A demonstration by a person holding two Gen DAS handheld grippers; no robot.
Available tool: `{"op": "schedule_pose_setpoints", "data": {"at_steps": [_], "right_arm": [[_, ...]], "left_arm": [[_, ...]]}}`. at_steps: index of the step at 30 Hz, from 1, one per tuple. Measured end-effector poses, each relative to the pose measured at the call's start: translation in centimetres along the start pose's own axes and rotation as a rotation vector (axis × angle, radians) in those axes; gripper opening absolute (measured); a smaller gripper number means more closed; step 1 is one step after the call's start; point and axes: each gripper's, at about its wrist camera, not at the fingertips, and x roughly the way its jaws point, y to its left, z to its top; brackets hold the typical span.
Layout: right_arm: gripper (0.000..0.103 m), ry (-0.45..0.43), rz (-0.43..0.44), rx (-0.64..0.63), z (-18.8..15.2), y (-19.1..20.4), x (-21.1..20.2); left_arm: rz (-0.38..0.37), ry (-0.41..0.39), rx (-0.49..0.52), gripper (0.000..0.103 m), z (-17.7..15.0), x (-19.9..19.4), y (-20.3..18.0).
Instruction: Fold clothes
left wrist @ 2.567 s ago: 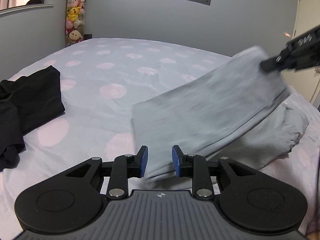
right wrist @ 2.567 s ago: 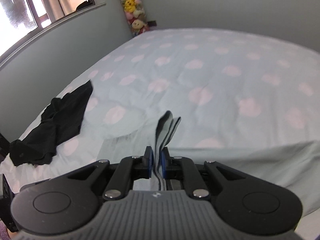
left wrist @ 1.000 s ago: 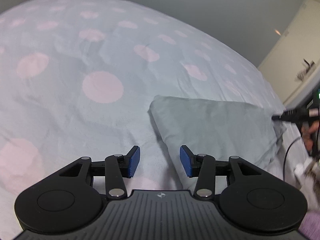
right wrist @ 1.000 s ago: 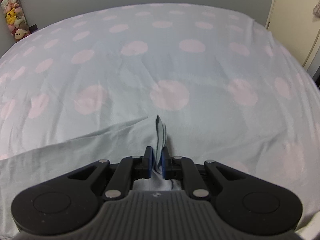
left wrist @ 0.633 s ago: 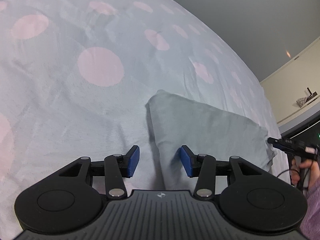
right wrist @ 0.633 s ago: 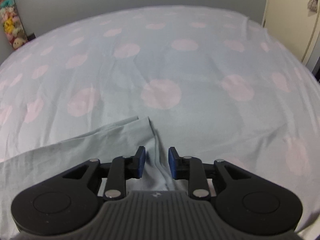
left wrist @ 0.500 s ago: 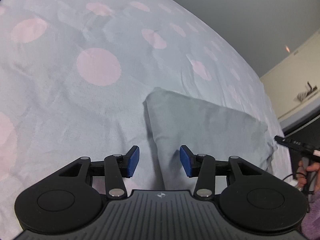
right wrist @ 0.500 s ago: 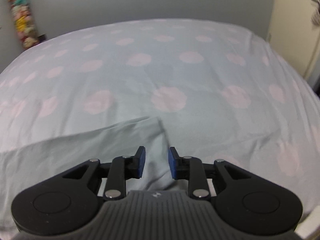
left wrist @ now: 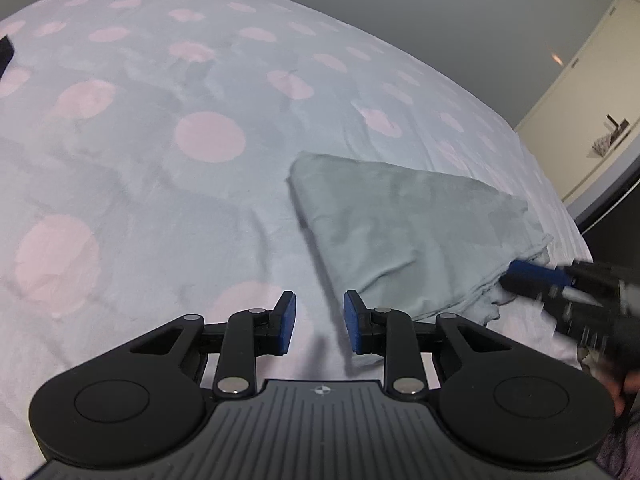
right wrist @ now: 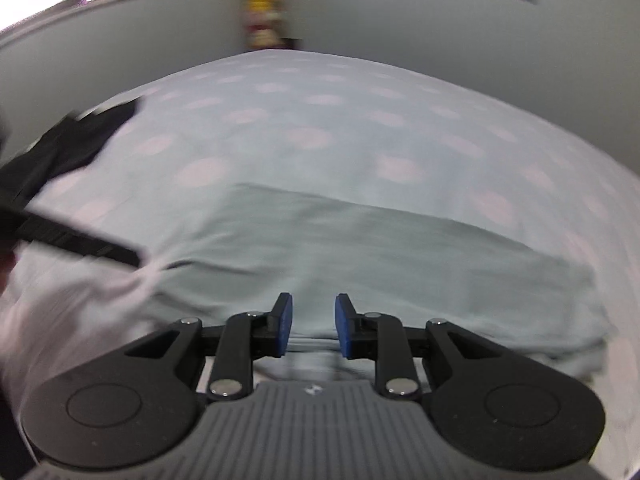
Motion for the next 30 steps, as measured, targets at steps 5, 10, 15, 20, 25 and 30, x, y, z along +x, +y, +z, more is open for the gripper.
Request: {"op": "schedule_pose_setpoints", "data": {"at_steps": [5,10,15,20,25,30], "right_arm": [[0.024,-0.001,0.012,-0.294,0.3,6.9,1.2],[0.020,0.022,-0.022,-0.604,-0.3,11.5,2.6],[0.019,0.033,-0.068,-0.813,-0.9,13.8,3.8],[0.019,0.056,-0.103,-0.962,-1.5,15.1,5.2],[0.019,0.055,-0.131,-1.127,-2.7,16.1,5.9],[0.013,0.037,-0.134,-1.267,-3.9,16.6,6.3]], "left_arm": [[-0.006,0.015,0.033,0.024,0.6,-0.4,0.5],[-0.019,0.031,0.063,0.024,1.1,0.1,1.1],[-0.054,0.051,0.066,0.024,2.2,1.3,1.8],[-0.086,0.077,0.069,0.024,3.4,2.9,2.2],[-0.132,0.114,0.032,0.024,4.7,5.2,2.5],[-0.172,0.140,-0.006,0.016,5.2,7.2,2.5]]}}
